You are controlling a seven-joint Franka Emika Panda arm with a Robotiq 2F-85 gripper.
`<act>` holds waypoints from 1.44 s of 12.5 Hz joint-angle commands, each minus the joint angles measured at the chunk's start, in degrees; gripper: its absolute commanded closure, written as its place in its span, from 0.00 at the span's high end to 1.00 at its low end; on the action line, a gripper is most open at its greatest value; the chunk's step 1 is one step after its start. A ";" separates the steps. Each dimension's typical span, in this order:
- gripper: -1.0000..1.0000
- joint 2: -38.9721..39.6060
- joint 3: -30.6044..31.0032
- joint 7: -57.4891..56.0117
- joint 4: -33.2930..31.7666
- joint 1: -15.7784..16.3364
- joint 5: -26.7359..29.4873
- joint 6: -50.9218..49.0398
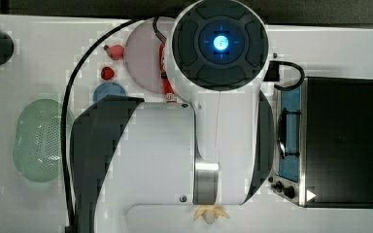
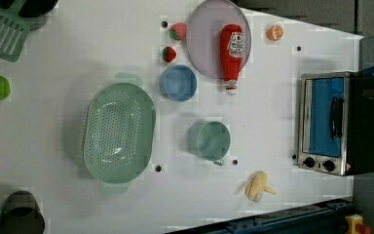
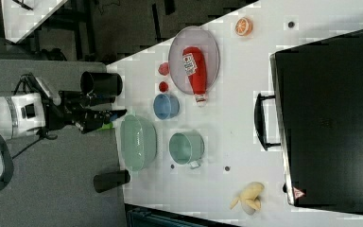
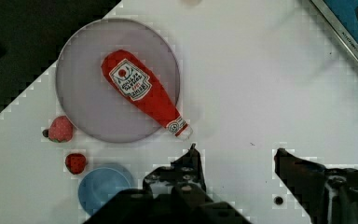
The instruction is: Pick ketchup from plate and place it on table.
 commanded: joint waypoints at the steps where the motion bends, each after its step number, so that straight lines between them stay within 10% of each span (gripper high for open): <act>1: 0.79 -7.15 2.66 3.50 -5.37 -5.41 1.07 -5.55; 3: 1.00 -6.34 2.93 3.47 -5.38 -5.20 1.09 -5.41; 10: 1.00 3.89 5.37 1.21 -5.33 -3.47 1.09 1.89; 18: 1.00 19.15 5.95 -26.37 -4.36 -2.56 0.08 17.05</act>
